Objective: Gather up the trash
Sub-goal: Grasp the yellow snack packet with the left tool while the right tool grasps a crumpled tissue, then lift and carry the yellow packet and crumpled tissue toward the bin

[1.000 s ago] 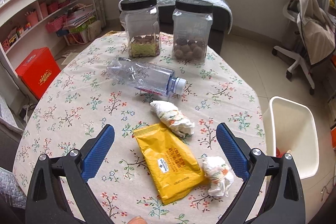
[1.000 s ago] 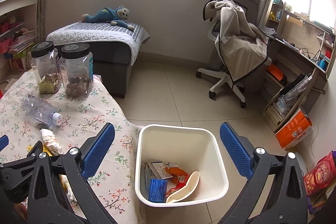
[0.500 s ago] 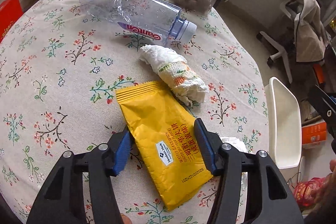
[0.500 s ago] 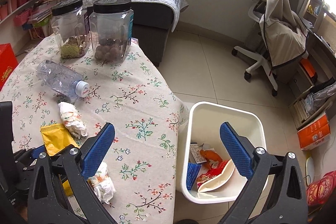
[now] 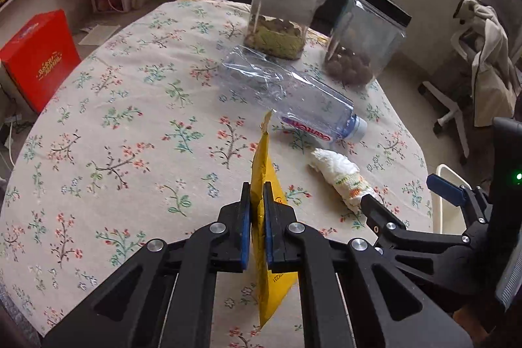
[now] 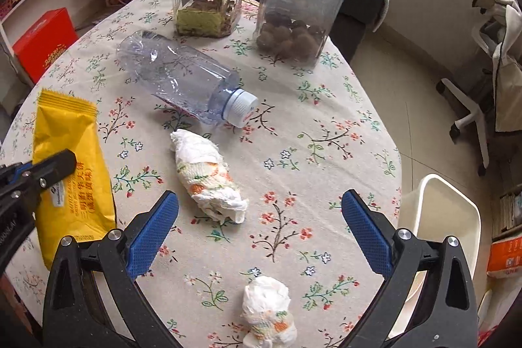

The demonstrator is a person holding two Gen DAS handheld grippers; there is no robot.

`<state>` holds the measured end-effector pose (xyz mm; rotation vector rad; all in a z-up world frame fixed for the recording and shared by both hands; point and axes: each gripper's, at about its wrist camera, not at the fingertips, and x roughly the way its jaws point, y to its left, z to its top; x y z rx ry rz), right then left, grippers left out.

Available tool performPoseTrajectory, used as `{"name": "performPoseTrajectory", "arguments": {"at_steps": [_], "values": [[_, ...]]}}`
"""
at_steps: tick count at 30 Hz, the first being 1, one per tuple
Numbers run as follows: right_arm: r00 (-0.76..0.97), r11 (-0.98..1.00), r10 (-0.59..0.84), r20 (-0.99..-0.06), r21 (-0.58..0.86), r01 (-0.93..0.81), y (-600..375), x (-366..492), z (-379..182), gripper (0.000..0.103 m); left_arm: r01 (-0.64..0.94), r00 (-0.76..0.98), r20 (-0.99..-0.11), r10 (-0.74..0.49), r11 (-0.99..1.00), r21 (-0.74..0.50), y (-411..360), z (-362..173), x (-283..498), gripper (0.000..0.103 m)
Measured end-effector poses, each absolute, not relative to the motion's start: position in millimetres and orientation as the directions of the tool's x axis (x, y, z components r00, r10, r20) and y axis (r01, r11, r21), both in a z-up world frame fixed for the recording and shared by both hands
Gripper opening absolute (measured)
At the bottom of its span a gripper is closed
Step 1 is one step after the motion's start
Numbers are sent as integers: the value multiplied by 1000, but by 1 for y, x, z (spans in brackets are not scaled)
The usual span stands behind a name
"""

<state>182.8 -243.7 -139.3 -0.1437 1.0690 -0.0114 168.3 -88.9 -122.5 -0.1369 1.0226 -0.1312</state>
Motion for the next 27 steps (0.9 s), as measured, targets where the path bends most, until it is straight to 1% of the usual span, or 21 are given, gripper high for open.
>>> {"name": "performPoseTrajectory", "arguments": {"at_steps": [1,3,4,5,6,7,8,9,11,13,17,21,24,27], "values": [[475,990,-77,-877,-125,-69,-238,186,-143,95,32,533,-833,-151,987,-159,-82,-118,169,7],[465,989,-77,-882,-126,-75,-230,194,-150,88,9,558,-820,-130,989,-151,-65,-111,171,7],[457,991,-67,-887,-113,-74,-227,197,-153,86,-2,566,-815,-124,989,-151,-60,-109,172,7],[449,993,-50,-892,-92,-73,-225,200,-156,82,-10,573,-811,-118,988,-151,-56,-107,174,7],[442,995,-30,-897,-68,-71,-224,203,-159,75,-16,577,-809,-113,989,-150,-50,-106,175,7],[432,997,-8,-902,-41,-68,-223,206,-162,71,-22,580,-807,-107,989,-147,-47,-105,176,7],[419,998,11,-908,-18,-63,-221,209,-166,63,-28,583,-807,-100,989,-143,-43,-105,178,7],[404,998,19,-915,-5,-57,-219,212,-170,59,-34,583,-807,-95,989,-141,-41,-105,179,7],[394,998,-27,-919,-45,-36,-215,213,-175,55,-47,583,-807,-92,988,-147,-34,-106,179,7],[409,998,-43,-912,-57,-22,-211,213,-174,44,-56,586,-806,-87,988,-147,-30,-107,180,7],[425,999,-5,-905,-18,-27,-205,212,-166,40,-69,604,-796,-51,991,-116,-26,-106,182,7],[467,998,26,-884,-4,-64,-190,207,-150,39,-89,626,-779,-27,990,-106,-22,-99,184,7],[533,995,76,-843,33,-91,-181,198,-122,39,-103,649,-761,-8,990,-98,-19,-91,184,7],[622,991,124,-774,65,-117,-176,192,-90,39,-111,676,-737,10,990,-88,-18,-82,181,7]]}}
